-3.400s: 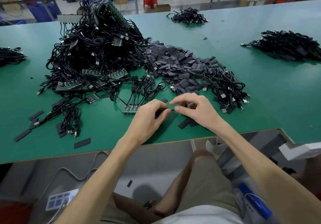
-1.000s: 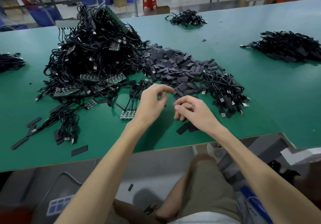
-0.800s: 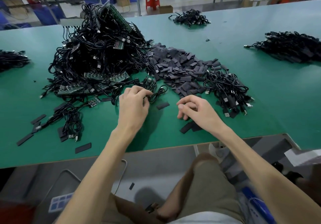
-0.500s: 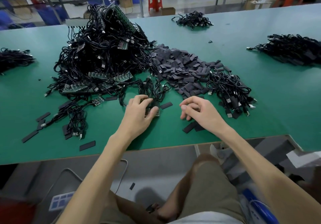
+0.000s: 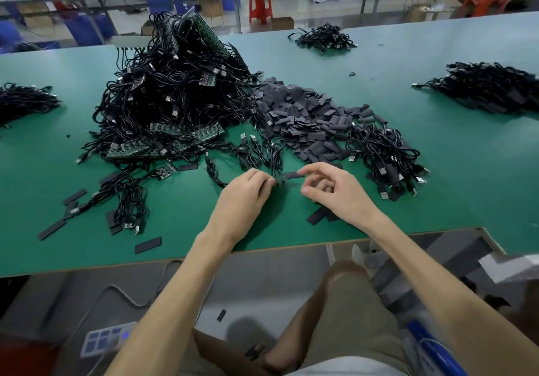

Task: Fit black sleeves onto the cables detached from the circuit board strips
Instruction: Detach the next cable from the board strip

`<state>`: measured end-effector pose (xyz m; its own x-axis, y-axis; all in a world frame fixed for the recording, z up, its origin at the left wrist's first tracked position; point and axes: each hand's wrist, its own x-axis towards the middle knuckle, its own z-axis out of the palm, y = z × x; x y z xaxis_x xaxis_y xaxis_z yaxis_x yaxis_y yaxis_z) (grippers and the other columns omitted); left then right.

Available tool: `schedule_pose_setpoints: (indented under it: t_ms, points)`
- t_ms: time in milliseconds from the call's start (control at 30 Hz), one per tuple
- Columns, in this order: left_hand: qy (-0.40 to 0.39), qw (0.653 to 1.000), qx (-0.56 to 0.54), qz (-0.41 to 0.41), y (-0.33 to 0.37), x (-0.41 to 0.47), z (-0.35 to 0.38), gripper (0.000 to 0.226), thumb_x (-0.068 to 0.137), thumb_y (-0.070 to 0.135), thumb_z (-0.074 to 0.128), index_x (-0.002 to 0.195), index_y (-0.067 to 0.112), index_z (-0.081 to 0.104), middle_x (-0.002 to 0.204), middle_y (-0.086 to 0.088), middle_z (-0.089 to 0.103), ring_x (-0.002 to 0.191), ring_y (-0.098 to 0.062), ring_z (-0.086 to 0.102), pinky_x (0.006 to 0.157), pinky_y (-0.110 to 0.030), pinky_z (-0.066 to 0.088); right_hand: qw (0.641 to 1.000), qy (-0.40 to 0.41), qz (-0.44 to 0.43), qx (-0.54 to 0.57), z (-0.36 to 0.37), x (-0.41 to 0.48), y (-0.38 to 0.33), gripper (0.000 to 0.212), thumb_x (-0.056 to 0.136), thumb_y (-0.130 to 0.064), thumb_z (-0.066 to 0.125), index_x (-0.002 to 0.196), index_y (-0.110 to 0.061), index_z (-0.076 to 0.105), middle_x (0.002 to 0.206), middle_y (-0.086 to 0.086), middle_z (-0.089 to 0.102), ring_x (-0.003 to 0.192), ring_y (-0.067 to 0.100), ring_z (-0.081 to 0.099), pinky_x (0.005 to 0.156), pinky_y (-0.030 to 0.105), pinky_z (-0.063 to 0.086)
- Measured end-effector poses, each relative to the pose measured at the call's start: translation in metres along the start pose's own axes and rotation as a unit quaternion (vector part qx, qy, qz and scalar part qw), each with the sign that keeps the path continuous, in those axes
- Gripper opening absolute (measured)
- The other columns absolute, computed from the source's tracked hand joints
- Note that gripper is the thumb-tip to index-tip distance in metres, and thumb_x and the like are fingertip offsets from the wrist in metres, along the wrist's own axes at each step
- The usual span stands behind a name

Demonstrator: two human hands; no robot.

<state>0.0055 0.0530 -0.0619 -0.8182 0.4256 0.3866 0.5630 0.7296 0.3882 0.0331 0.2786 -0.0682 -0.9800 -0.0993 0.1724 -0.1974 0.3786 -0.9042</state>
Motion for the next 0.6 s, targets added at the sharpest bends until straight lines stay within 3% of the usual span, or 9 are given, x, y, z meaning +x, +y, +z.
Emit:
schedule_pose_setpoints:
  t_ms: [133,300,467,600]
  points:
    - [-0.001,1.000,0.002,0.001,0.008,0.001,0.003,0.025,0.108,0.022,0.046,0.100,0.006,0.062,0.096,-0.005,0.061,0.086,-0.026,0.056,0.075,-0.042,0.047,0.999,0.001,-0.037,-0.040,0.000,0.000,0.001,0.032,0.090,-0.011,0.077,0.118,-0.026,0.071,0.108,0.001,0.065,0.072,0.008,0.055,0.069,0.010,0.041]
    - [0.007,1.000,0.005,0.028,0.007,0.002,0.006,0.023,0.108,0.020,0.045,0.101,0.006,0.061,0.096,-0.005,0.060,0.084,-0.027,0.056,0.073,-0.039,0.046,0.998,0.001,-0.041,-0.056,0.003,0.002,0.004,0.021,0.090,-0.013,0.076,0.106,-0.024,0.071,0.089,-0.012,0.073,0.067,0.002,0.053,0.063,0.008,0.039]
    - [0.029,0.997,0.030,0.063,0.011,0.002,0.012,0.019,0.107,0.015,0.048,0.102,0.004,0.062,0.100,-0.008,0.062,0.089,-0.030,0.056,0.078,-0.040,0.045,0.984,0.021,-0.065,-0.162,0.010,0.001,0.003,0.014,0.093,-0.022,0.072,0.100,-0.028,0.062,0.088,-0.016,0.064,0.065,0.005,0.054,0.060,0.015,0.035]
    - [0.060,0.992,0.064,0.092,0.019,0.002,0.020,0.022,0.104,0.024,0.050,0.109,0.009,0.065,0.107,-0.004,0.064,0.100,-0.029,0.057,0.085,-0.043,0.046,0.974,0.041,-0.080,-0.210,0.015,-0.001,-0.002,0.010,0.097,-0.019,0.065,0.099,-0.026,0.058,0.077,-0.015,0.057,0.065,0.002,0.050,0.059,0.024,0.034]
